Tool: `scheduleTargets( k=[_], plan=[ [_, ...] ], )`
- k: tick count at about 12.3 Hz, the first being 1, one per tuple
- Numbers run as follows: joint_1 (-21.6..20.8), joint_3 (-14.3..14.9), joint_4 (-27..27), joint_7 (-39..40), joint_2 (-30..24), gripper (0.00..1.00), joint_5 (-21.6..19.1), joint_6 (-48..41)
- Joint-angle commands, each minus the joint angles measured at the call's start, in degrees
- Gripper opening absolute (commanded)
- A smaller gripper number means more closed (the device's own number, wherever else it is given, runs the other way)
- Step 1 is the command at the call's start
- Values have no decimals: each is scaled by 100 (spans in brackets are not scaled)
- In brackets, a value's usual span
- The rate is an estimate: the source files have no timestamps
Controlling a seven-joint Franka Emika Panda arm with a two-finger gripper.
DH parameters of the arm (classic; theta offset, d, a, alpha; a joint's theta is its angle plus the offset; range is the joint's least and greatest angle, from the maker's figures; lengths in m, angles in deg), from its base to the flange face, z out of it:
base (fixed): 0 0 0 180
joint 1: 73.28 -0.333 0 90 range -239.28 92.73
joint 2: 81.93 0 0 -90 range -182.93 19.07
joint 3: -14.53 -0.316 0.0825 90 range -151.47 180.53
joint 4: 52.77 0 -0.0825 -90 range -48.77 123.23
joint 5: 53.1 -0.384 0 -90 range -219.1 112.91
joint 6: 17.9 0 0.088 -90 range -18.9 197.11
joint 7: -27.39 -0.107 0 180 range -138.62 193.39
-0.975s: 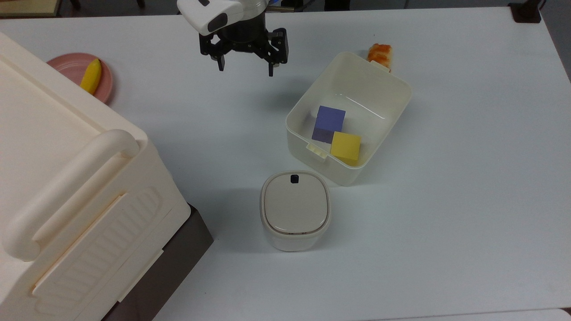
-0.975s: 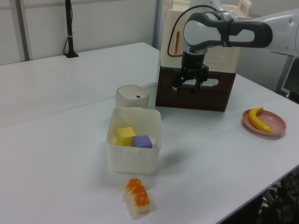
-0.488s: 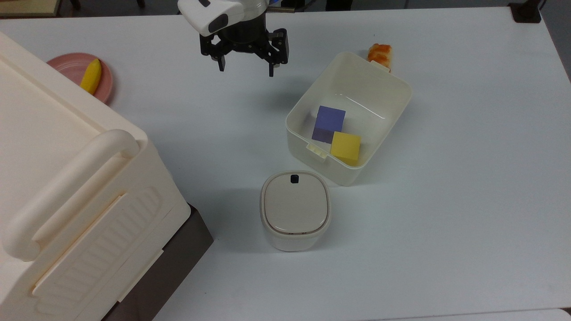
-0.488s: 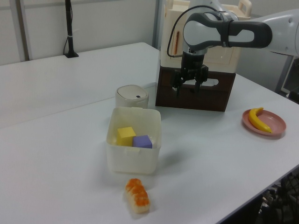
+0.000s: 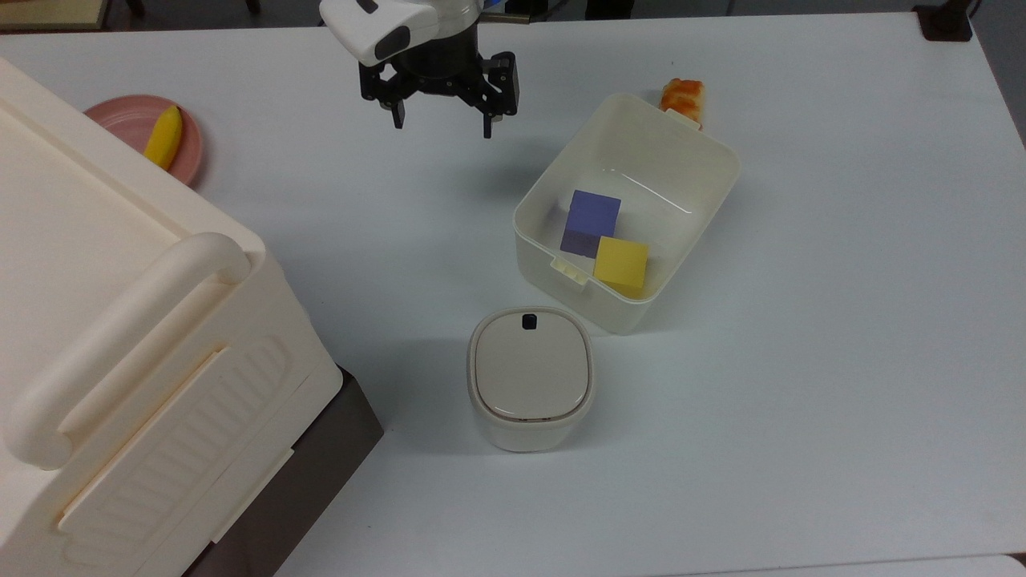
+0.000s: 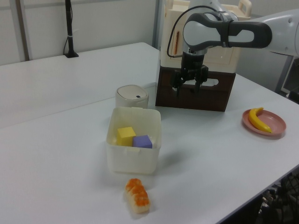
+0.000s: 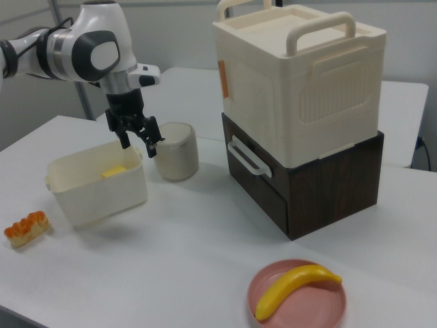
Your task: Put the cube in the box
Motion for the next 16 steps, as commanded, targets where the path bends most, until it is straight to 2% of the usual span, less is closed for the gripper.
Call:
scheduleTargets(
  k=[1, 16],
  plan=[
    [-43, 32, 36, 103, -38, 100, -86, -80],
    [-60, 32, -8, 121, -91, 100, -86, -203]
  ],
)
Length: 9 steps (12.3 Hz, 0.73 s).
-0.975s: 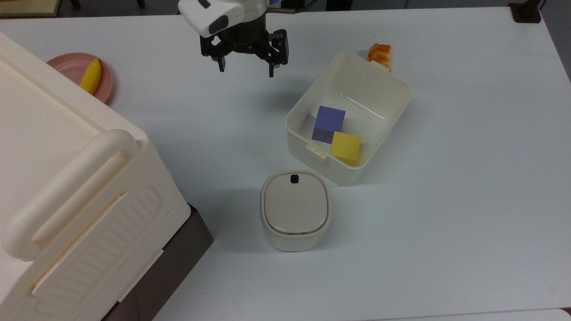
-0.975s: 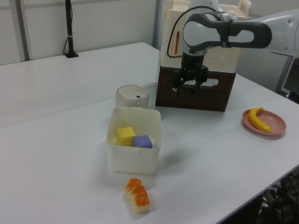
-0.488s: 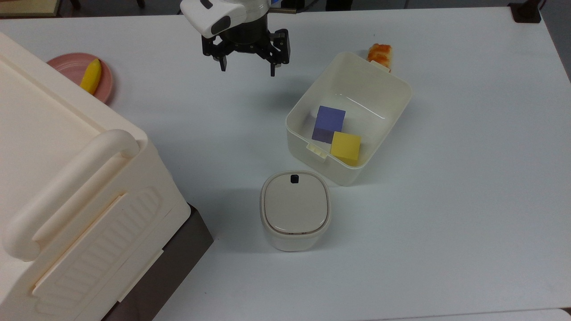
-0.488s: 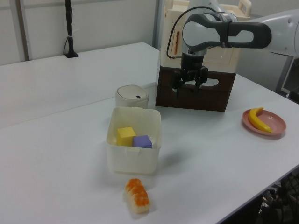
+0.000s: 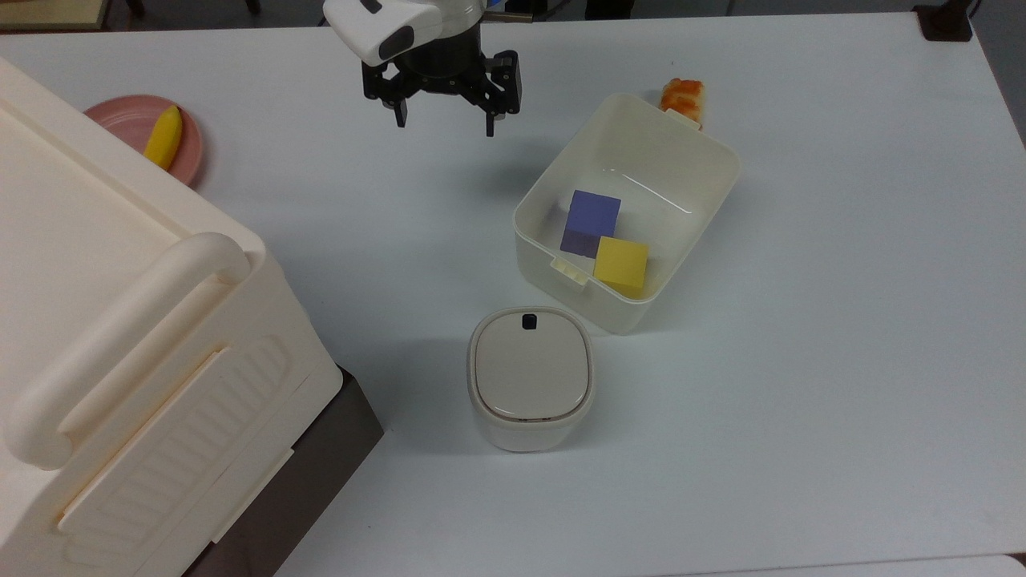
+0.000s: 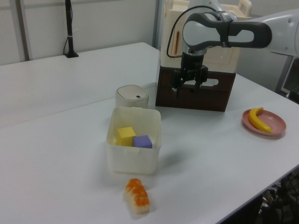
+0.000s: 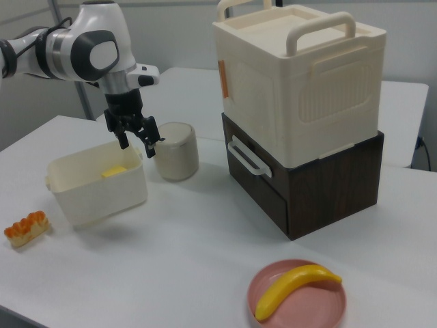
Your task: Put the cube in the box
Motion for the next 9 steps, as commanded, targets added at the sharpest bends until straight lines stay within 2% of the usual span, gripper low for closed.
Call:
scheduleTargets(
  k=[1, 6, 9],
  plan=[
    [-36, 33, -2, 122, -63, 100, -86, -150],
    [-115, 24, -2, 25, -71, 100, -94, -211],
    [-54, 42, 103, 436, -89, 100, -59, -343]
  ],
)
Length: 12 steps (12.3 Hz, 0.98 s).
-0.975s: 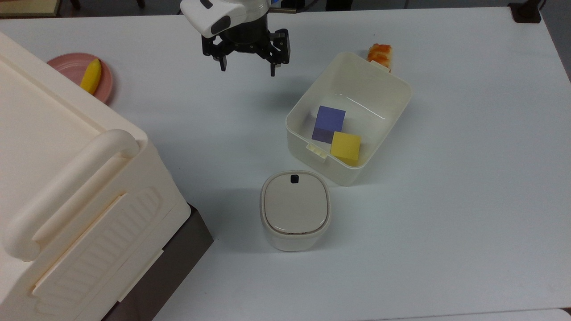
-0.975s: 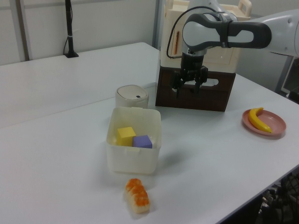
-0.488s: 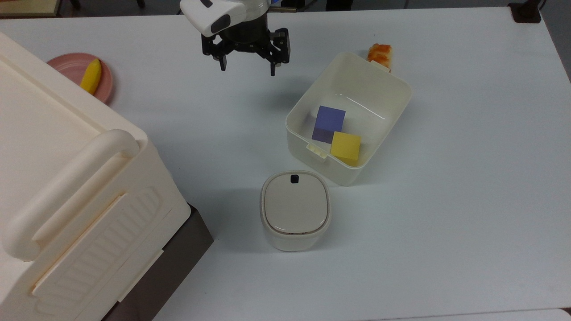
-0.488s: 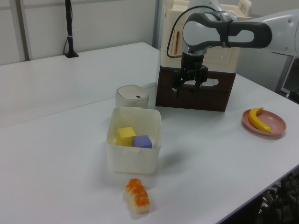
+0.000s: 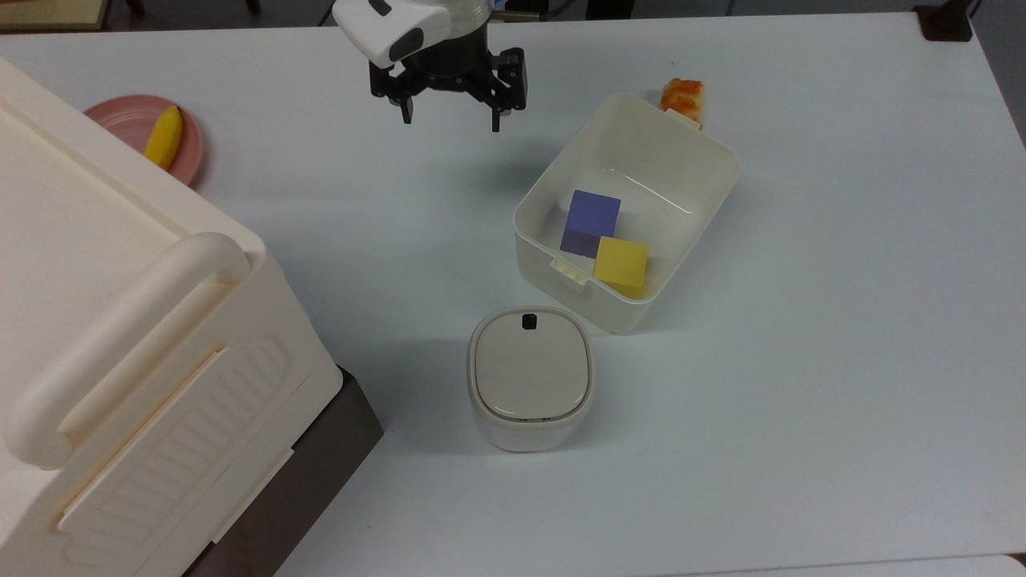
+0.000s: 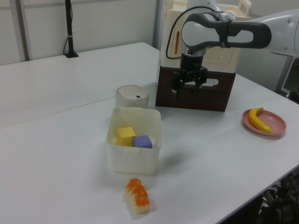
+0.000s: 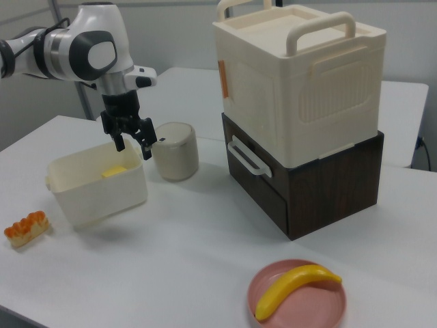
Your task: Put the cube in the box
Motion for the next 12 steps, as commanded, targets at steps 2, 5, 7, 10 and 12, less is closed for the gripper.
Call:
scheduleTargets(
  k=[2, 5, 7, 10, 12],
  plan=[
    [4, 78, 155, 476, -83, 100, -59, -139],
    [31, 148, 303, 1035, -83, 100, -59, -69],
    [136, 157, 715, 1599, -74, 100, -68, 307],
    [145, 333, 1490, 2320, -39, 100, -7, 1222],
    [145, 360, 1535, 2392, 285, 100, 37, 1565]
  ],
)
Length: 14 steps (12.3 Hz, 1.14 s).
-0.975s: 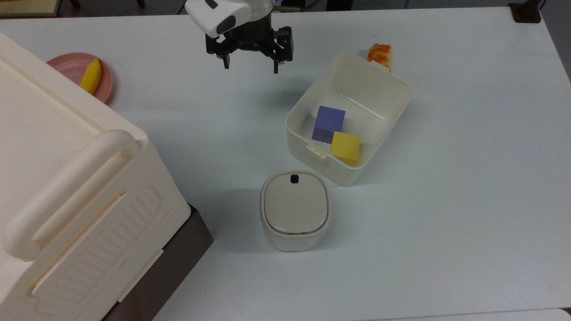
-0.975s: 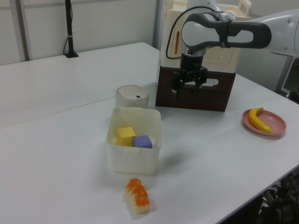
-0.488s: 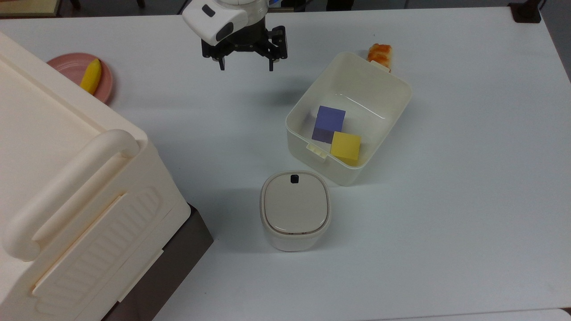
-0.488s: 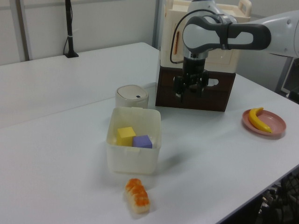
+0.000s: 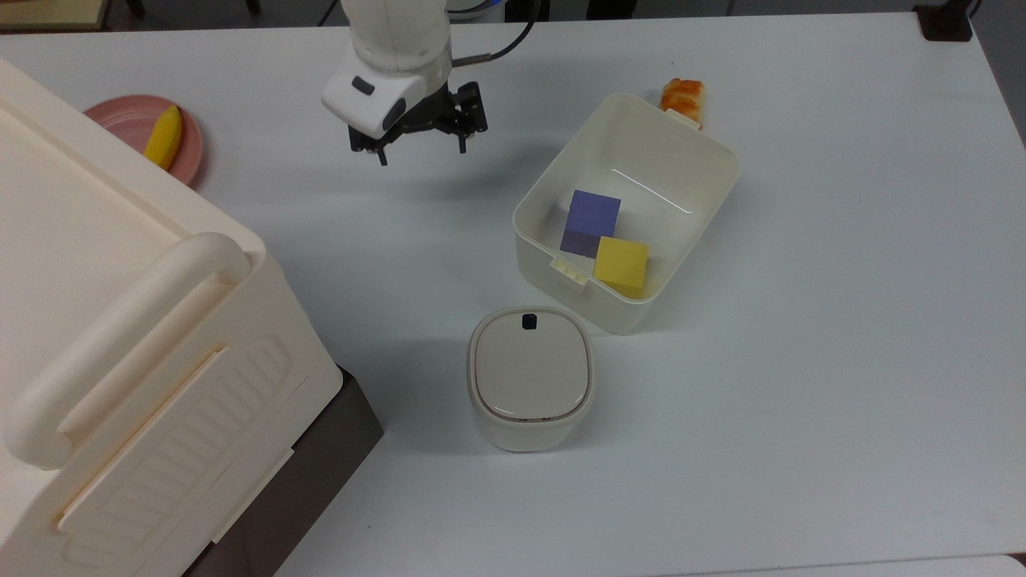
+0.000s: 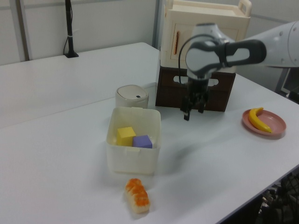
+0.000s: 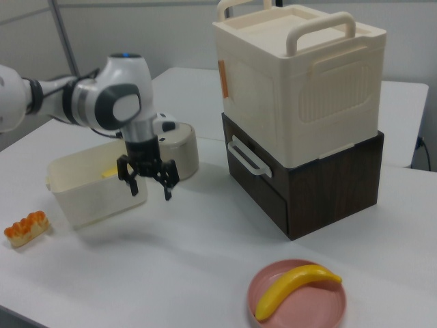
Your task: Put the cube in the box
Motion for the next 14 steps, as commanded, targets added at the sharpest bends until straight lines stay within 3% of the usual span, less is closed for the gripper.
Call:
scheduleTargets(
  k=[1, 4, 5, 6, 7, 10, 14],
  plan=[
    [-40, 85, 280, 280, 396, 100, 158, 668],
    [-110, 85, 298, 210, 828, 87, 299, 1204],
    [-111, 85, 298, 201, 864, 72, 334, 1267],
    [-119, 85, 289, 201, 865, 45, 335, 1267],
    [-119, 85, 280, 201, 847, 41, 335, 1259],
    [-119, 85, 193, 192, 514, 43, 317, 856],
    [-242, 49, -683, -17, 197, 47, 133, -154]
  ],
)
